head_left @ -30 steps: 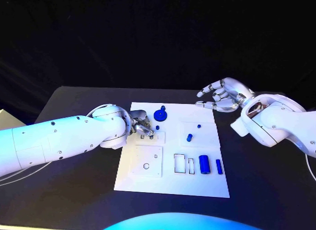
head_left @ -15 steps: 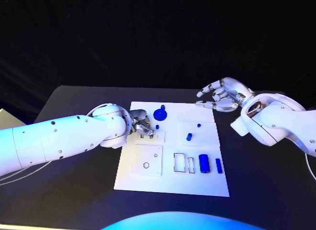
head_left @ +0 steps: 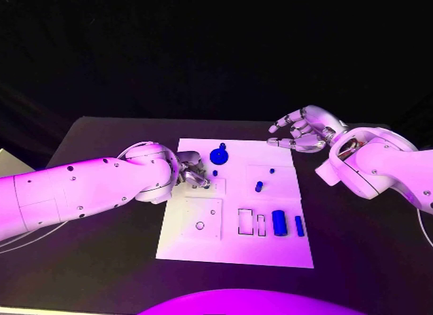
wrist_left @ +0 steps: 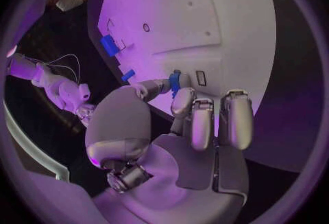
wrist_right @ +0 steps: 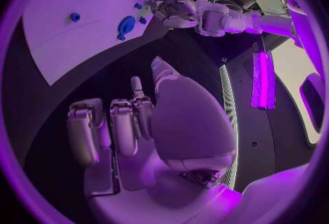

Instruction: Assemble the parts on the task board

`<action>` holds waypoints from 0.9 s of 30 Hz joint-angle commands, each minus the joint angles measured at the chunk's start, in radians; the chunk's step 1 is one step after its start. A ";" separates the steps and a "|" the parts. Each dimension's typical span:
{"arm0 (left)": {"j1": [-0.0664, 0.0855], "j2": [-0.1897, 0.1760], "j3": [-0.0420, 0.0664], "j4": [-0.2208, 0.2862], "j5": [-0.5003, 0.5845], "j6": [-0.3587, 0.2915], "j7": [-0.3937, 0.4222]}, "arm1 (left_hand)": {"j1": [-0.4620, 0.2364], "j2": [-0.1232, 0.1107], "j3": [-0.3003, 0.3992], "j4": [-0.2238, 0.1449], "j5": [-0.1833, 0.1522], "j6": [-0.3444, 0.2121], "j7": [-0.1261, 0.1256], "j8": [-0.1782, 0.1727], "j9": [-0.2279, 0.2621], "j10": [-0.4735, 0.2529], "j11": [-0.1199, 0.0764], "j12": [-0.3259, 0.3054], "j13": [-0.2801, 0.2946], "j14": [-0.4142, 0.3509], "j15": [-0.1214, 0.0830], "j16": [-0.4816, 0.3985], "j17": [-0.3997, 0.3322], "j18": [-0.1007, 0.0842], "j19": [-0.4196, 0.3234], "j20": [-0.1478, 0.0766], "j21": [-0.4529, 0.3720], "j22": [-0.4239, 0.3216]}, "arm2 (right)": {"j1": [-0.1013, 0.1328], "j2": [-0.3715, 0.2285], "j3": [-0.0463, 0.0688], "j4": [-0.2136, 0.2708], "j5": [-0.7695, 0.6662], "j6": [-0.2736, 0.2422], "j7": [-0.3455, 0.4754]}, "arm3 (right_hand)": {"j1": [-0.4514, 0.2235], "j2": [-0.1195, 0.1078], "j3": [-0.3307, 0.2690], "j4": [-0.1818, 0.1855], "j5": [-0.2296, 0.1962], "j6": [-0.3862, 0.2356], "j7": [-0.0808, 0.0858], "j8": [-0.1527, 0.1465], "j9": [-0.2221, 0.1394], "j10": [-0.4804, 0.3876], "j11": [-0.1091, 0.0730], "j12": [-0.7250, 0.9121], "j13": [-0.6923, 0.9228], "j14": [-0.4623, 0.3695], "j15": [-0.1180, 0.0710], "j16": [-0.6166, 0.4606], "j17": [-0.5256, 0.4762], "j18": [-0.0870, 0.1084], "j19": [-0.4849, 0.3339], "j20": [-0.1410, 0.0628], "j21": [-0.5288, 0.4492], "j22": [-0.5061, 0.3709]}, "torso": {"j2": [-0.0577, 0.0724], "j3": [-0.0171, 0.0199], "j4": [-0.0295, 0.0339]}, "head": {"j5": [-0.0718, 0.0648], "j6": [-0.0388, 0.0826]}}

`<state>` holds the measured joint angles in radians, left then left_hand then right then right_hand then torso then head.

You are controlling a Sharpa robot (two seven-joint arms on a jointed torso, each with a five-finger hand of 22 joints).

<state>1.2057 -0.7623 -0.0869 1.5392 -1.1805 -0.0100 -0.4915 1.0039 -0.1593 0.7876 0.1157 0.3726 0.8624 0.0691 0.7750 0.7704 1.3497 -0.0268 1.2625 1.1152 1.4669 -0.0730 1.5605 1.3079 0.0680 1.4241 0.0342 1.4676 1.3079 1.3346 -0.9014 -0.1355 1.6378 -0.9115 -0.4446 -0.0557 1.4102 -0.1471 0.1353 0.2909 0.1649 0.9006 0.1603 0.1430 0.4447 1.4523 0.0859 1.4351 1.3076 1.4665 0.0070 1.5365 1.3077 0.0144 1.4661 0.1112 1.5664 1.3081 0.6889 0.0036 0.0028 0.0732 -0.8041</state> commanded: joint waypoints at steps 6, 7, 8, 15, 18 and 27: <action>-0.005 0.000 -0.003 -0.002 0.012 0.030 -0.013 | 0.008 -0.004 0.179 -0.182 0.004 0.029 -0.023 0.003 0.001 0.007 -0.001 0.005 0.001 0.102 -0.008 0.005 0.256 -0.016 0.009 -0.001 0.007 0.017 | -0.001 -0.001 0.000 0.000 -0.009 0.009 0.004 | -0.001 0.007 0.000 -0.002 0.003 0.004 0.001 0.006 0.001 0.001 -0.008 -0.001 0.148 0.081 -0.002 -0.006 0.167 -0.014 0.105 0.000 0.004 0.263 | 0.001 0.0005 -0.0010 | 0.001 0.000; -0.005 0.000 -0.003 -0.003 0.012 0.030 -0.014 | 0.008 -0.004 0.179 -0.182 0.004 0.029 -0.023 0.003 0.001 0.007 -0.001 0.005 0.001 0.102 -0.008 0.005 0.256 -0.016 0.009 -0.001 0.007 0.017 | -0.001 -0.001 0.000 0.000 -0.009 0.009 0.004 | -0.001 0.007 0.000 -0.002 0.003 0.004 0.001 0.006 0.001 0.001 -0.008 -0.001 0.148 0.081 -0.002 -0.006 0.167 -0.014 0.105 0.000 0.004 0.263 | 0.001 0.0005 -0.0007 | 0.001 0.000; -0.005 0.000 -0.003 -0.004 0.012 0.031 -0.014 | 0.008 -0.004 0.179 -0.182 0.004 0.029 -0.023 0.003 0.001 0.007 -0.001 0.005 0.001 0.102 -0.008 0.005 0.256 -0.016 0.009 -0.001 0.007 0.017 | -0.001 -0.001 0.000 0.000 -0.009 0.009 0.004 | -0.001 0.007 0.000 -0.002 0.003 0.004 0.001 0.006 0.001 0.001 -0.008 -0.001 0.148 0.081 -0.002 -0.006 0.167 -0.014 0.105 0.000 0.004 0.263 | 0.001 0.0006 -0.0005 | 0.000 0.000; -0.005 0.001 -0.003 -0.009 0.012 0.036 -0.017 | 0.008 -0.005 0.180 -0.182 0.006 0.030 -0.024 0.003 0.001 0.007 -0.001 0.004 0.000 0.101 -0.008 0.005 0.255 -0.015 0.009 -0.002 0.007 0.016 | -0.002 0.000 0.000 -0.001 -0.009 0.009 0.004 | -0.001 0.007 0.000 -0.002 0.003 0.004 0.001 0.006 0.001 0.001 -0.008 -0.001 0.148 0.081 -0.002 -0.006 0.167 -0.014 0.105 0.000 0.004 0.263 | 0.001 0.0011 -0.0012 | 0.000 -0.003; -0.005 0.002 -0.003 -0.010 0.012 0.041 -0.020 | 0.008 -0.005 0.180 -0.182 0.006 0.030 -0.024 0.003 0.001 0.007 -0.001 0.004 0.000 0.101 -0.008 0.005 0.255 -0.015 0.009 -0.002 0.007 0.016 | -0.002 0.000 0.000 -0.002 -0.009 0.009 0.004 | -0.001 0.007 0.000 -0.002 0.003 0.004 0.001 0.006 0.001 0.001 -0.008 -0.001 0.148 0.081 -0.002 -0.006 0.167 -0.014 0.105 0.000 0.004 0.263 | 0.001 0.0009 -0.0010 | 0.001 -0.005; -0.005 0.006 -0.003 -0.018 0.025 0.076 -0.035 | 0.008 -0.006 0.180 -0.182 0.007 0.030 -0.024 0.003 0.000 0.010 -0.002 0.008 0.005 0.102 -0.008 0.006 0.257 -0.016 0.009 -0.002 0.007 0.017 | -0.003 -0.003 0.000 -0.001 -0.009 0.009 0.002 | -0.001 0.007 0.000 -0.002 0.004 0.004 0.001 0.006 0.001 0.000 -0.008 -0.002 0.147 0.082 -0.002 -0.006 0.167 -0.014 0.105 0.000 0.004 0.263 | 0.001 0.0009 -0.0017 | 0.002 -0.008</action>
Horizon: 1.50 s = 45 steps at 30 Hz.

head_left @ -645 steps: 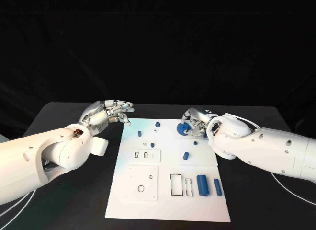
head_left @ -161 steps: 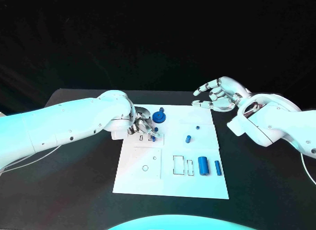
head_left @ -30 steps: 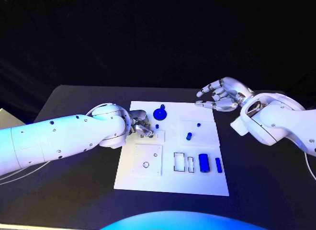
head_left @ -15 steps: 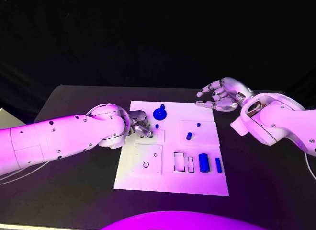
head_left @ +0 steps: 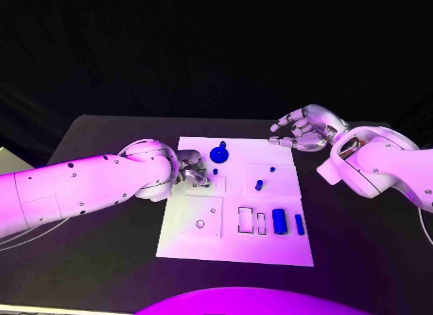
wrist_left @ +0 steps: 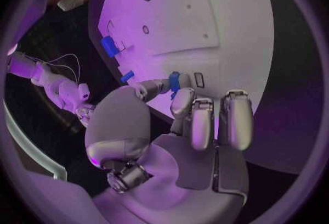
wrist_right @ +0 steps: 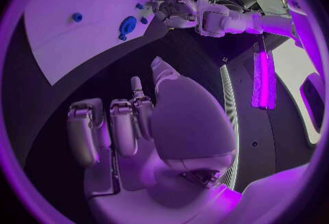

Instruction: Assemble the parts on the task board

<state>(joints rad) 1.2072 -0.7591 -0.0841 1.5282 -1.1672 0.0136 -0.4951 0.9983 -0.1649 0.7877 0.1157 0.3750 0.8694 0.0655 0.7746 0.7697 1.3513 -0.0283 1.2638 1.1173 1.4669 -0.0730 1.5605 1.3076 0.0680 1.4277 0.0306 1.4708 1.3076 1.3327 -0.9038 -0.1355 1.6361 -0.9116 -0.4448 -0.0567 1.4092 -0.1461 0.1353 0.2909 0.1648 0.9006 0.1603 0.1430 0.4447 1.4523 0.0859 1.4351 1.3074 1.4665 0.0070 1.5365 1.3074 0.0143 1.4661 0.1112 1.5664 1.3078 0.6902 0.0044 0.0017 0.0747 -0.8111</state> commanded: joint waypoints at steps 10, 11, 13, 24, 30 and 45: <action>-0.006 0.014 -0.006 -0.015 0.033 0.090 -0.037 | 0.006 -0.005 0.176 -0.176 0.017 0.030 -0.022 0.004 0.000 0.020 -0.001 0.018 0.019 0.104 -0.009 0.010 0.263 -0.017 0.009 0.001 0.007 0.023 | -0.001 -0.001 0.000 0.001 -0.009 0.009 0.002 | 0.000 0.006 0.000 -0.002 0.004 0.004 0.001 0.006 0.001 0.000 -0.008 -0.002 0.147 0.081 -0.002 -0.006 0.168 -0.014 0.105 0.000 0.004 0.263 | -0.001 0.0005 -0.0003 | -0.001 -0.005; -0.006 0.016 -0.006 -0.017 0.035 0.097 -0.038 | 0.005 -0.005 0.175 -0.176 0.018 0.031 -0.022 0.004 0.000 0.020 -0.001 0.018 0.019 0.104 -0.009 0.010 0.263 -0.017 0.010 0.001 0.007 0.025 | -0.001 -0.001 0.000 0.002 -0.009 0.009 0.002 | 0.000 0.006 0.000 -0.002 0.004 0.004 0.001 0.006 0.001 0.000 -0.008 -0.002 0.147 0.081 -0.002 -0.006 0.168 -0.014 0.105 0.000 0.004 0.263 | -0.001 0.0007 -0.0003 | -0.001 -0.006; -0.005 0.017 -0.006 -0.018 0.036 0.102 -0.039 | 0.003 -0.006 0.173 -0.174 0.019 0.033 -0.023 0.004 -0.001 0.023 -0.002 0.021 0.023 0.104 -0.009 0.010 0.263 -0.017 0.010 0.001 0.007 0.025 | -0.001 -0.001 0.000 0.002 -0.009 0.009 0.001 | 0.000 0.006 0.000 -0.002 0.004 0.004 0.001 0.006 0.001 0.000 -0.008 -0.002 0.147 0.081 -0.002 -0.006 0.168 -0.014 0.105 0.000 0.004 0.263 | -0.001 0.0010 -0.0008 | -0.001 -0.007; -0.005 0.028 -0.006 -0.026 0.050 0.094 -0.045 | -0.019 -0.003 0.134 -0.151 0.011 0.040 -0.030 0.005 -0.002 0.031 -0.006 0.024 0.028 0.104 -0.012 0.010 0.263 -0.018 0.012 -0.002 0.008 0.028 | 0.000 -0.007 0.000 0.006 -0.009 0.005 -0.001 | -0.003 0.006 -0.001 -0.001 0.004 0.003 0.001 0.006 0.000 -0.001 -0.008 -0.004 0.146 0.081 -0.002 -0.007 0.165 -0.014 0.105 0.000 0.004 0.263 | -0.001 0.0009 -0.0008 | -0.003 -0.009; -0.004 0.033 -0.006 -0.031 0.052 0.089 -0.046 | -0.031 0.004 0.113 -0.133 0.005 0.042 -0.032 0.004 -0.003 0.033 -0.008 0.024 0.029 0.104 -0.014 0.010 0.263 -0.019 0.014 -0.003 0.009 0.033 | 0.000 -0.006 0.000 0.006 -0.009 0.004 -0.001 | -0.003 0.006 -0.001 -0.001 0.004 0.003 0.001 0.006 0.000 -0.001 -0.008 -0.004 0.146 0.081 -0.002 -0.007 0.165 -0.014 0.105 0.000 0.004 0.263 | -0.001 0.0016 -0.0004 | -0.004 -0.010; -0.003 0.036 -0.006 -0.038 0.056 0.105 -0.046 | -0.050 0.000 0.077 -0.115 -0.004 0.044 -0.036 0.001 -0.006 0.034 -0.010 0.024 0.031 0.104 -0.015 0.010 0.263 -0.019 0.015 -0.005 0.009 0.035 | 0.000 -0.007 0.000 0.007 -0.009 0.003 -0.001 | -0.006 0.008 -0.001 0.000 0.004 0.002 0.001 0.006 0.000 -0.002 -0.007 -0.004 0.146 0.081 -0.002 -0.007 0.164 -0.014 0.105 0.000 0.004 0.263 | -0.002 0.0000 0.0001 | -0.006 -0.013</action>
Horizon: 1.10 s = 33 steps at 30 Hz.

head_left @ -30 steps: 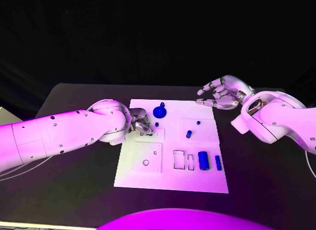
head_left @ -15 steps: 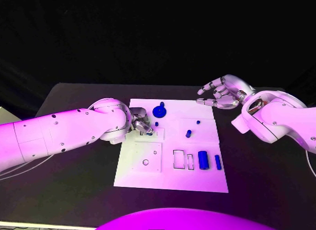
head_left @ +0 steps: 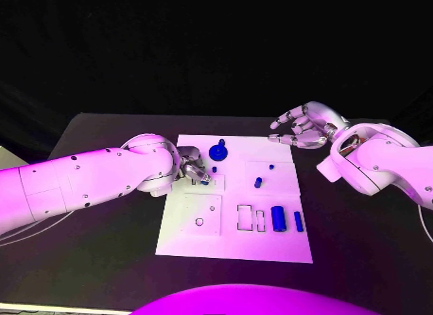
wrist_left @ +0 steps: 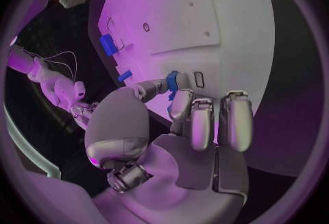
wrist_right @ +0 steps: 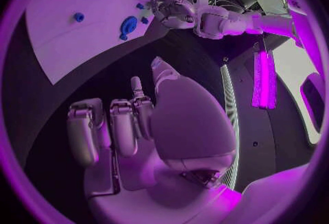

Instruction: Assemble the parts on the task board

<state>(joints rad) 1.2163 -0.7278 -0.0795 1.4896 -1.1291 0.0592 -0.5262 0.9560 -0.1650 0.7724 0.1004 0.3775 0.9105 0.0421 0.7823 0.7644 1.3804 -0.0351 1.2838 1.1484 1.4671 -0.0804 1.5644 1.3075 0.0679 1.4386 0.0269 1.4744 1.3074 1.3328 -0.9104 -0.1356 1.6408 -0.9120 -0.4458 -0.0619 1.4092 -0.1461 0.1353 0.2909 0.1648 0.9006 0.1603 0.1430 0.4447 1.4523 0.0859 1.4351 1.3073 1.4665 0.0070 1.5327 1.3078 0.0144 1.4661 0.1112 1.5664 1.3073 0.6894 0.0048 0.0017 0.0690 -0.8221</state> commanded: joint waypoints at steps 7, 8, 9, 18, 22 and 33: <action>-0.012 0.006 -0.010 -0.002 0.021 0.060 -0.014 | -0.029 -0.010 0.046 -0.078 -0.009 0.006 -0.015 -0.011 -0.005 0.001 -0.005 0.001 -0.002 0.104 -0.009 0.006 0.263 -0.019 0.004 -0.003 0.005 0.036 | 0.000 -0.001 0.000 0.003 -0.009 -0.007 0.013 | -0.008 0.010 0.000 -0.002 0.012 0.001 0.001 0.007 0.000 -0.001 -0.008 -0.003 0.146 0.080 -0.002 -0.004 0.163 -0.014 0.105 0.000 0.004 0.264 | -0.001 -0.0006 0.0009 | -0.002 -0.002; -0.012 0.006 -0.010 -0.003 0.021 0.059 -0.014 | -0.036 -0.014 0.029 -0.069 -0.012 0.008 -0.016 -0.012 -0.007 0.001 -0.005 0.001 -0.001 0.104 -0.010 0.006 0.263 -0.019 0.004 -0.003 0.005 0.036 | 0.000 -0.001 0.000 0.004 -0.009 -0.008 0.014 | -0.008 0.010 0.000 -0.002 0.012 0.001 0.001 0.007 0.000 -0.001 -0.008 -0.003 0.146 0.080 -0.002 -0.004 0.163 -0.014 0.105 0.000 0.004 0.264 | -0.001 -0.0006 0.0010 | -0.002 -0.001; -0.012 0.006 -0.010 -0.003 0.021 0.059 -0.014 | -0.038 -0.015 0.023 -0.066 -0.013 0.009 -0.016 -0.013 -0.007 0.001 -0.005 0.001 -0.001 0.104 -0.010 0.006 0.263 -0.019 0.004 -0.004 0.004 0.036 | 0.000 -0.001 0.000 0.004 -0.009 -0.008 0.014 | -0.008 0.010 0.000 -0.002 0.013 0.001 0.001 0.007 0.000 -0.002 -0.008 -0.004 0.145 0.080 -0.002 -0.004 0.163 -0.014 0.105 0.000 0.004 0.264 | -0.001 -0.0004 0.0010 | -0.002 -0.001; -0.012 0.011 -0.010 -0.010 0.021 0.053 -0.013 | -0.057 -0.020 -0.059 -0.021 -0.020 0.019 -0.017 -0.018 -0.014 -0.001 -0.006 0.001 0.001 0.104 -0.011 0.006 0.263 -0.019 0.005 -0.005 0.003 0.036 | 0.000 -0.001 0.000 0.004 -0.008 -0.010 0.022 | -0.019 0.005 -0.006 0.000 0.024 0.001 0.001 0.008 -0.001 -0.003 -0.008 -0.005 0.145 0.079 -0.002 -0.006 0.159 -0.014 0.105 -0.001 0.004 0.264 | 0.000 -0.0011 0.0001 | -0.003 -0.003; -0.012 0.014 -0.010 -0.014 0.021 0.048 -0.012 | -0.059 -0.019 -0.082 -0.008 -0.022 0.021 -0.017 -0.020 -0.016 -0.002 -0.006 0.000 0.001 0.104 -0.011 0.006 0.263 -0.019 0.005 -0.005 0.003 0.036 | 0.000 -0.001 0.000 0.004 -0.007 -0.010 0.024 | -0.025 0.003 -0.008 0.000 0.036 0.000 0.001 0.009 -0.001 -0.003 -0.008 -0.006 0.144 0.079 -0.002 -0.007 0.157 -0.014 0.105 -0.001 0.004 0.264 | 0.000 -0.0013 0.0004 | -0.004 -0.003; -0.012 0.015 -0.010 -0.021 0.021 0.040 -0.012 | -0.064 -0.017 -0.167 0.039 -0.024 0.025 -0.015 -0.024 -0.021 -0.005 -0.004 -0.001 0.000 0.104 -0.010 0.006 0.263 -0.019 0.005 -0.004 0.002 0.037 | 0.000 -0.002 0.000 0.002 -0.007 -0.007 0.033 | -0.055 -0.010 -0.027 0.000 0.058 -0.002 0.000 0.012 -0.002 -0.006 -0.008 -0.010 0.140 0.078 -0.003 -0.011 0.151 -0.014 0.105 -0.001 0.004 0.264 | -0.002 -0.0006 0.0005 | -0.004 -0.004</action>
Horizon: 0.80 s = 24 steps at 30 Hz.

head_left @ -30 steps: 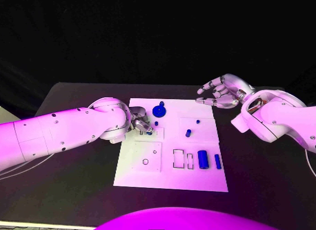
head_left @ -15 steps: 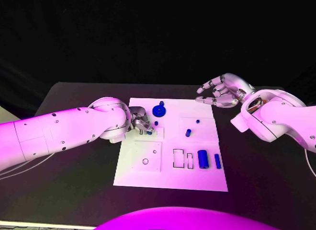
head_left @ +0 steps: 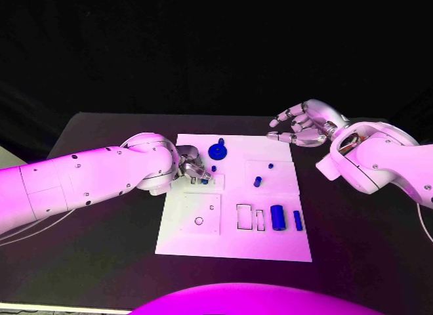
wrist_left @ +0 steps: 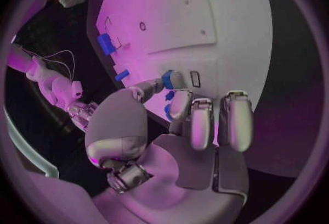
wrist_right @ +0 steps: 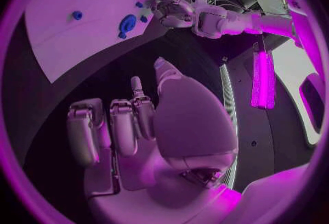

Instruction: Assemble the parts on the task board

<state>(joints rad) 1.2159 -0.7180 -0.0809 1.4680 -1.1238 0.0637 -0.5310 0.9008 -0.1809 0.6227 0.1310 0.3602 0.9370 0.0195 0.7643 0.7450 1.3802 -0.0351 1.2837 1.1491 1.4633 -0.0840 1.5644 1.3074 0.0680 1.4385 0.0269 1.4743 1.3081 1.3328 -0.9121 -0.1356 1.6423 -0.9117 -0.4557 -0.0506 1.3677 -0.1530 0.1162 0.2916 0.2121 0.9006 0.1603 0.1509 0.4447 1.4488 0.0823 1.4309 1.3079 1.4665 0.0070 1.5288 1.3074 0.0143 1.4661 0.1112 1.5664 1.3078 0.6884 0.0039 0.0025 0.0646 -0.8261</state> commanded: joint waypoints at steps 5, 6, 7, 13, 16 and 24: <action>-0.012 0.004 -0.009 -0.001 0.016 0.032 -0.007 | -0.006 -0.004 -0.053 0.024 -0.009 -0.002 0.008 -0.008 -0.003 -0.007 -0.003 -0.004 -0.004 0.107 -0.006 0.006 0.263 -0.019 0.004 -0.004 0.000 0.034 | 0.000 -0.001 0.000 0.000 -0.006 0.004 0.025 | -0.041 -0.014 -0.030 0.002 0.012 -0.004 -0.001 0.006 -0.002 -0.004 -0.005 -0.008 0.138 0.077 -0.003 -0.009 0.148 -0.014 0.105 -0.002 0.004 0.263 | 0.000 0.0003 -0.0010 | 0.001 0.001; -0.012 0.004 -0.009 -0.001 0.015 0.032 -0.007 | -0.005 -0.004 -0.062 0.029 -0.009 -0.002 0.008 -0.008 -0.003 -0.007 -0.003 -0.004 -0.003 0.107 -0.006 0.006 0.263 -0.019 0.004 -0.004 0.000 0.034 | 0.000 -0.001 0.000 0.000 -0.006 0.004 0.026 | -0.041 -0.014 -0.030 0.002 0.012 -0.004 -0.001 0.006 -0.002 -0.005 -0.005 -0.009 0.137 0.076 -0.003 -0.010 0.147 -0.014 0.105 -0.002 0.004 0.263 | -0.001 0.0005 -0.0010 | 0.000 0.000; -0.012 0.003 -0.009 -0.001 0.015 0.032 -0.007 | -0.004 -0.005 -0.066 0.031 -0.009 -0.001 0.008 -0.008 -0.003 -0.007 -0.003 -0.004 -0.003 0.107 -0.006 0.006 0.263 -0.019 0.004 -0.004 0.000 0.034 | 0.000 -0.001 0.000 -0.001 -0.006 0.004 0.026 | -0.041 -0.014 -0.030 0.002 0.012 -0.004 -0.001 0.006 -0.002 -0.005 -0.005 -0.009 0.137 0.076 -0.003 -0.010 0.147 -0.014 0.105 -0.002 0.004 0.263 | 0.000 0.0004 -0.0010 | 0.000 0.000; -0.012 -0.001 -0.007 0.003 0.012 0.033 -0.009 | 0.002 -0.009 -0.103 0.049 -0.012 0.000 0.008 -0.008 -0.003 -0.006 -0.004 -0.002 -0.001 0.107 -0.006 0.006 0.263 -0.019 0.004 -0.004 -0.001 0.034 | -0.001 0.000 0.000 -0.003 -0.006 0.003 0.027 | -0.042 -0.014 -0.031 0.002 0.011 -0.004 -0.001 0.006 -0.002 -0.007 -0.005 -0.012 0.134 0.075 -0.003 -0.012 0.142 -0.014 0.104 -0.002 0.003 0.262 | -0.001 0.0004 -0.0007 | 0.000 0.002; -0.012 -0.006 -0.004 0.007 0.011 0.034 -0.010 | 0.004 -0.010 -0.114 0.055 -0.014 0.000 0.008 -0.008 -0.003 -0.005 -0.004 -0.002 0.000 0.107 -0.006 0.006 0.263 -0.019 0.005 -0.004 0.000 0.036 | -0.001 0.000 0.000 -0.004 -0.006 0.002 0.026 | -0.043 -0.014 -0.032 0.002 0.011 -0.004 -0.001 0.006 -0.002 -0.008 -0.005 -0.013 0.134 0.075 -0.003 -0.013 0.140 -0.014 0.103 -0.002 0.001 0.262 | -0.001 0.0005 -0.0003 | -0.001 0.003; -0.012 -0.022 0.014 0.024 0.030 0.042 -0.003 | 0.006 -0.010 -0.120 0.059 -0.015 0.000 0.008 -0.008 -0.003 -0.007 -0.004 -0.004 -0.003 0.107 -0.006 0.006 0.263 -0.018 0.003 -0.004 -0.002 0.033 | -0.001 0.001 0.000 -0.007 -0.006 0.001 0.026 | -0.041 -0.013 -0.033 -0.001 0.011 -0.004 -0.001 0.007 -0.002 -0.009 -0.005 -0.015 0.132 0.074 -0.004 -0.013 0.139 -0.013 0.102 -0.002 0.000 0.261 | -0.001 0.0011 -0.0007 | -0.001 0.007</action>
<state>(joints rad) 1.2066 -0.7390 -0.0678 1.4872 -1.1181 0.0691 -0.5306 0.9025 -0.1872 0.5083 0.1881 0.3519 0.9307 0.0248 0.7529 0.7432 1.3776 -0.0375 1.2837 1.1491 1.4633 -0.0839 1.5644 1.3073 0.0680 1.4385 0.0269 1.4743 1.3078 1.3327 -0.9117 -0.1358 1.6351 -0.9113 -0.4558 -0.0382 1.3368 -0.1658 0.0865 0.2923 0.2229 0.9006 0.1603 0.1530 0.4437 1.4452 0.0788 1.4233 1.3077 1.4665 0.0070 1.5211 1.3081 0.0144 1.4661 0.1112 1.5664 1.3075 0.6872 0.0041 0.0021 0.0629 -0.8201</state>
